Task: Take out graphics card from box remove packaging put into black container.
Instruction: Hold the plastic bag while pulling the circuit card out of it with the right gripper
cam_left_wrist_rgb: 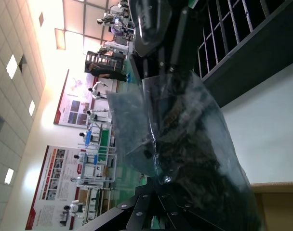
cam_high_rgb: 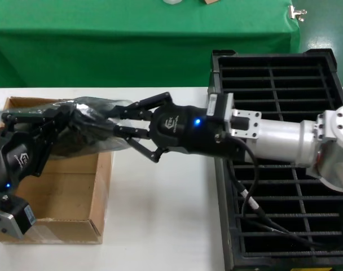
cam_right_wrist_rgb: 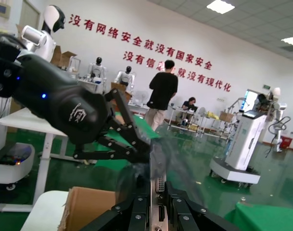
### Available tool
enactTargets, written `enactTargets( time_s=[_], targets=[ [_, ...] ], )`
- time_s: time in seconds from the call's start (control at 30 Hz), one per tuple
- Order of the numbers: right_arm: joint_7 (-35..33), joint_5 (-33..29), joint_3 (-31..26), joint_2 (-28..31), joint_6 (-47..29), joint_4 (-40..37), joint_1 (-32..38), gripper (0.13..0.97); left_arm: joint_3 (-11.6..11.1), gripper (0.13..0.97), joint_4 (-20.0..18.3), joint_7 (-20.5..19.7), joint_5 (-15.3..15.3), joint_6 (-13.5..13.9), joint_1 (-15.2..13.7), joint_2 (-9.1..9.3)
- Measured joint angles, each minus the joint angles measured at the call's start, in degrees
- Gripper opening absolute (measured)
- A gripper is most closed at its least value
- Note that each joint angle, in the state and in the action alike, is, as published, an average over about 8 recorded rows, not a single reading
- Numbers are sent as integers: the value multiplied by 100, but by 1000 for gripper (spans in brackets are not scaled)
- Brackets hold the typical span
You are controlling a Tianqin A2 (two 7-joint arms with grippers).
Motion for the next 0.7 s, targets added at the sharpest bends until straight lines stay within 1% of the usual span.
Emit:
enactTargets(
  time_s=[0.7],
  targets=[
    [87,377,334,612,-29,839,-414,187,0,139,1,0,0,1,0,0]
  ],
)
